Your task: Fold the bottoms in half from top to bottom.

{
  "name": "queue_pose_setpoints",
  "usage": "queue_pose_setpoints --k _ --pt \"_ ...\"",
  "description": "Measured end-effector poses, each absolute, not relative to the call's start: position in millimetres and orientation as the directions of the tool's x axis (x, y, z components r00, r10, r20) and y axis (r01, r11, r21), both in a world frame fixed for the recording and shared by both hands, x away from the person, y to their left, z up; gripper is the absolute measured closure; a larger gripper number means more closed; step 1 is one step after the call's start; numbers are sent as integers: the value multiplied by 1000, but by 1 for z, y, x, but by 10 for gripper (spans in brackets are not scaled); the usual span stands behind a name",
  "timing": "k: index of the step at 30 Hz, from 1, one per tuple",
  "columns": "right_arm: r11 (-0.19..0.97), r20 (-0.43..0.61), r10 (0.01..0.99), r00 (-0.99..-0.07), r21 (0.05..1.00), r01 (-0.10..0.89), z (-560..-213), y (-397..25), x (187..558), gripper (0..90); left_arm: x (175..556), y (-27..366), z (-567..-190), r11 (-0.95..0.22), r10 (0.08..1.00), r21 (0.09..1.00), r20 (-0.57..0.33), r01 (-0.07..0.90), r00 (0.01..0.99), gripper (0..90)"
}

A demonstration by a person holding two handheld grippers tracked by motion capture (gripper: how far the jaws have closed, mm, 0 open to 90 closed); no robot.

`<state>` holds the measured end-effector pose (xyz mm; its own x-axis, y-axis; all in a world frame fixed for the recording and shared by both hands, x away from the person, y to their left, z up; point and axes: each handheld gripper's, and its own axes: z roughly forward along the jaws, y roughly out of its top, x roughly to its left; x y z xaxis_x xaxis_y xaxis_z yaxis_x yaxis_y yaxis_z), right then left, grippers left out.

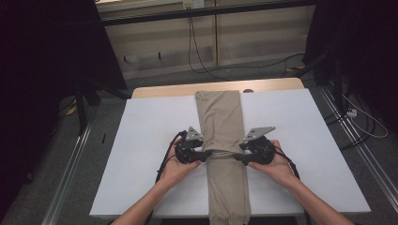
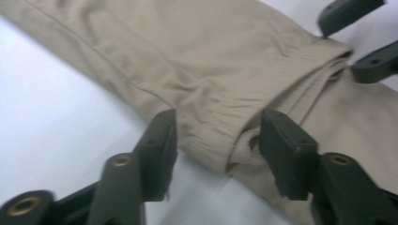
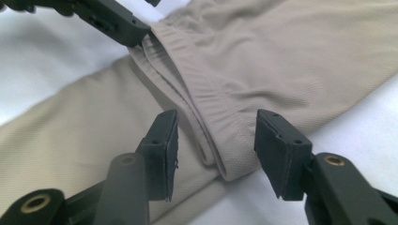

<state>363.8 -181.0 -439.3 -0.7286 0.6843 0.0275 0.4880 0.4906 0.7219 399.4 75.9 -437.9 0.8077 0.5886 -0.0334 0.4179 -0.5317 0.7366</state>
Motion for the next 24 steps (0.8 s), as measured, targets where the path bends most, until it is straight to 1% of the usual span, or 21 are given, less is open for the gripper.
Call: queue_pose_setpoints --k 1,2,3,5,7,9,12,14,17,19,21,22,24 --pt "491 28 684 -729 722 488 -439 -181 364 514 398 75 -438 -531 585 738 -36 417 810 504" --pt "506 5 681 -732 719 476 -442 -179 364 582 397 74 -438 -529 588 738 -38 419 808 552" --pt "506 -5 688 -726 720 475 -442 -179 364 615 396 74 -437 -524 582 746 -39 411 812 570" --pt "496 11 686 -727 724 479 -442 -179 366 645 396 74 -436 -520 576 752 -40 404 816 560" --pt "497 14 685 -728 723 481 -442 -179 368 682 396 73 -438 -528 552 752 -50 395 832 541" --pt "505 9 679 -734 720 476 -444 -177 367 681 397 73 -440 -537 544 746 -51 394 837 512" --pt "504 2 680 -733 725 470 -446 -176 367 674 398 70 -443 -542 555 739 -43 400 830 537" --pt "501 5 681 -733 727 470 -446 -176 366 663 399 71 -443 -533 570 743 -39 405 821 580" --pt "500 -1 682 -731 731 465 -447 -174 366 672 402 73 -445 -508 581 746 -73 430 811 642" --pt "509 -32 690 -723 731 454 -449 -173 367 734 402 72 -446 -508 577 752 -65 421 814 683" --pt "493 -26 704 -710 737 462 -450 -173 369 794 402 72 -445 -507 569 757 -64 411 820 745" --pt "487 -27 712 -702 739 465 -449 -173 369 827 402 72 -445 -507 569 757 -64 411 820 759" --pt "485 -26 719 -694 735 475 -447 -172 371 848 402 72 -444 -499 574 758 -74 420 815 816"
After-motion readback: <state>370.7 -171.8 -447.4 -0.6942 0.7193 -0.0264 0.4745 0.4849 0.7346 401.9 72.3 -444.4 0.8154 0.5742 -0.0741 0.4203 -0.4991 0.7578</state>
